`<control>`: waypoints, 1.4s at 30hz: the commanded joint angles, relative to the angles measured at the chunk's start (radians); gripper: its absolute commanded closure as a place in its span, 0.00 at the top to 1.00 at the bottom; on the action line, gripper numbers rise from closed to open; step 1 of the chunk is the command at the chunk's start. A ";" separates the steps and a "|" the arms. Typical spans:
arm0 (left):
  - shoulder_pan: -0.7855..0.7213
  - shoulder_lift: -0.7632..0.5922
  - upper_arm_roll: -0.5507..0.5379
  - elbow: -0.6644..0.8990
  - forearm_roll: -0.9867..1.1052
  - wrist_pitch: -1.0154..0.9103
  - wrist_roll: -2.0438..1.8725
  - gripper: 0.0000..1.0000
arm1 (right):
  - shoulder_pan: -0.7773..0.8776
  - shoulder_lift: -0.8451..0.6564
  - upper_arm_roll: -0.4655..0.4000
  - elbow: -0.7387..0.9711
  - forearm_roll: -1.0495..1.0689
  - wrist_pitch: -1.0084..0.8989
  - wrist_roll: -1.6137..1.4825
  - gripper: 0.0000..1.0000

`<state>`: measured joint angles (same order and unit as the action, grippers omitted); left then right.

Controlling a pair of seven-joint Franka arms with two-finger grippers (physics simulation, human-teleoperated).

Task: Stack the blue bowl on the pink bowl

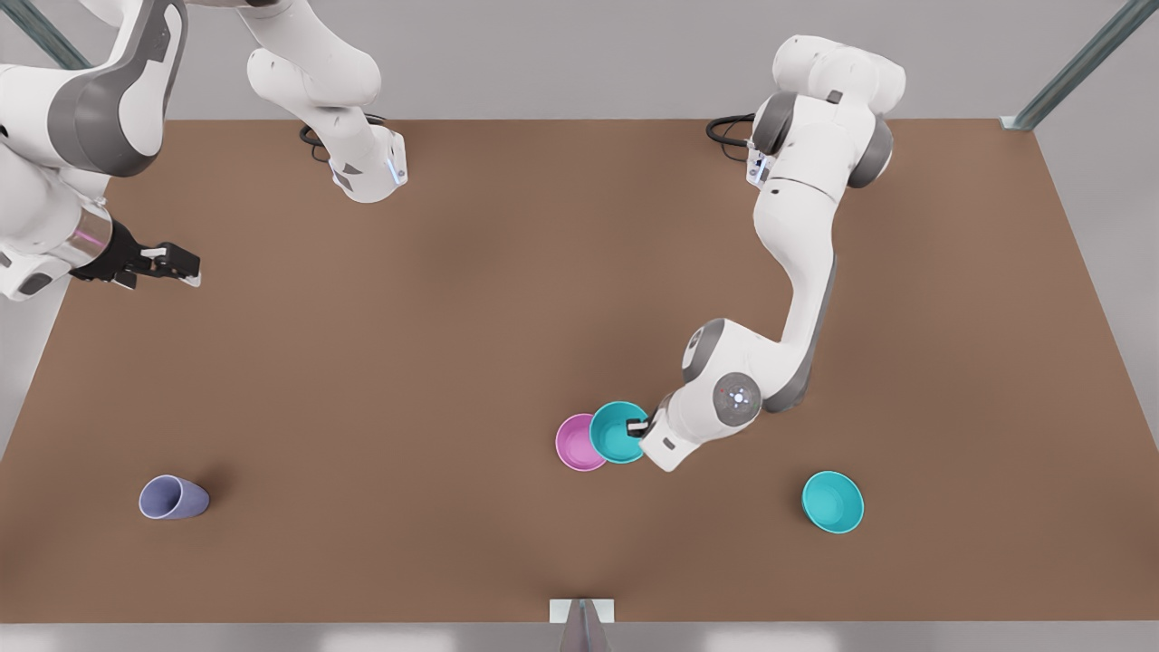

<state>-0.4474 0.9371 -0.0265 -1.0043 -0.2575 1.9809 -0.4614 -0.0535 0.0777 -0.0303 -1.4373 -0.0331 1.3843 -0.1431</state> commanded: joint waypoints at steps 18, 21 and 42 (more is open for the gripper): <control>-0.062 0.060 0.002 0.052 -0.046 0.056 -0.661 0.21 | 0.000 0.004 -0.005 -0.009 0.009 -0.008 -0.070 1.00; -0.074 0.062 0.002 0.052 -0.046 0.056 -0.663 0.21 | 0.000 0.005 -0.005 -0.011 0.009 -0.008 -0.070 1.00; -0.082 0.098 -0.009 0.047 -0.052 0.055 -0.675 0.21 | 0.001 0.005 -0.010 -0.015 0.009 -0.004 -0.072 1.00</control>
<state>-0.5292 1.0352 -0.0337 -0.9577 -0.3079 2.0329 -1.0663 -0.0529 0.0840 -0.0395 -1.4531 -0.0251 1.3806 -0.2075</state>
